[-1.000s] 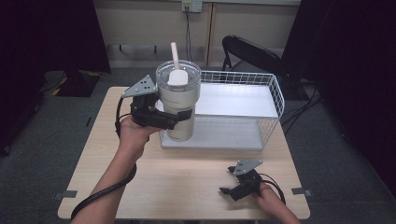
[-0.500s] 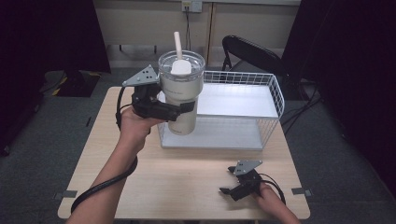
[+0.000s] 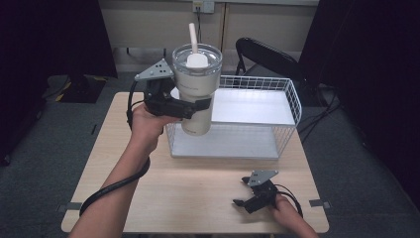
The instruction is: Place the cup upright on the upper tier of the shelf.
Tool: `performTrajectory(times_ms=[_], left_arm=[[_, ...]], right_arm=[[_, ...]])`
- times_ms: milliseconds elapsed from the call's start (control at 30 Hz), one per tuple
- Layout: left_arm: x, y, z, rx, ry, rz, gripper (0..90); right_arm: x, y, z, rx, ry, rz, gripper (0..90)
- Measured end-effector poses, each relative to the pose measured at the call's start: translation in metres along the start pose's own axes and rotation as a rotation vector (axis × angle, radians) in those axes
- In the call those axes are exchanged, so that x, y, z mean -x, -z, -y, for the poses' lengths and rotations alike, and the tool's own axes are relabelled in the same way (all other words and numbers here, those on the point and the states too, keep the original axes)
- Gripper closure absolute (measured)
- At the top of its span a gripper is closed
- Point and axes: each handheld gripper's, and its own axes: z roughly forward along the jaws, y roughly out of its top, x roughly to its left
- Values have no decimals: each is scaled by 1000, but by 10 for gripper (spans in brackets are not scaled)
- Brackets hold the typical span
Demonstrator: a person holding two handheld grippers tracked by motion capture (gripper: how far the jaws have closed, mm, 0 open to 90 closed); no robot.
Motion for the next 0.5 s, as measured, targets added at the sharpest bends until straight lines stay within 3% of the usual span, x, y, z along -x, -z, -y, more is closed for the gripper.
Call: performTrajectory(times_ms=[500], left_arm=[[-7, -21, -13, 2, -2, 0, 93]], right_arm=[[0, 0, 0, 1, -2, -3, 120]])
